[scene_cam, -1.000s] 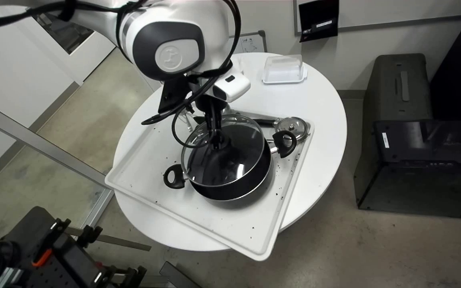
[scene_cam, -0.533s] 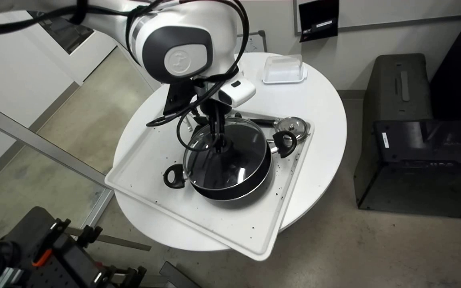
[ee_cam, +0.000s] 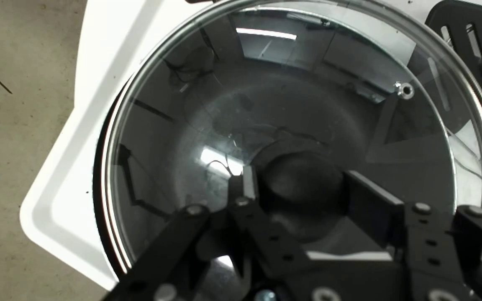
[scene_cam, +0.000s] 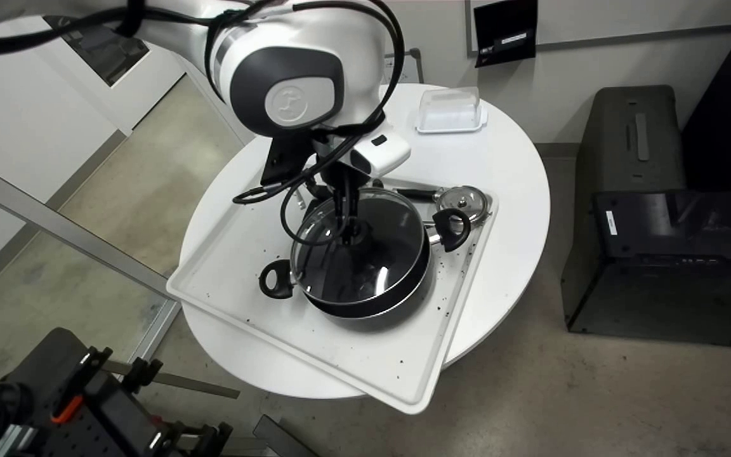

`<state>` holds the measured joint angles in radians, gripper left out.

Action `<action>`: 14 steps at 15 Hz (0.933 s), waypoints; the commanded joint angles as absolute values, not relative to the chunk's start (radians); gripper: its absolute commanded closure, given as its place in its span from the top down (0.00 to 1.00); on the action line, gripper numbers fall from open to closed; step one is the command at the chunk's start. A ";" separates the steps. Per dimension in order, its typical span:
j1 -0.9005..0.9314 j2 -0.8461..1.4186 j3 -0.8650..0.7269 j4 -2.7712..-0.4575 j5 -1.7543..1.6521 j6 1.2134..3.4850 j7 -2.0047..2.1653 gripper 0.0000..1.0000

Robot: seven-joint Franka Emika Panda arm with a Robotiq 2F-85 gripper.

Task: Put the glass lid on the black pot

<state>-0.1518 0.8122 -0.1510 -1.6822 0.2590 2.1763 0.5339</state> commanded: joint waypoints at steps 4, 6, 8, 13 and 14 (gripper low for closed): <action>-0.176 0.798 -0.154 -1.680 0.321 2.136 0.540 0.27; -0.176 0.795 -0.156 -1.686 0.324 2.135 0.541 0.27; -0.173 0.793 -0.156 -1.691 0.324 2.136 0.542 0.27; -0.167 0.787 -0.157 -1.705 0.322 2.139 0.545 0.27; -0.169 0.787 -0.159 -1.704 0.324 2.139 0.547 0.27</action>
<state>-0.1740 0.8103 -0.1510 -1.6878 0.3014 2.1697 0.5339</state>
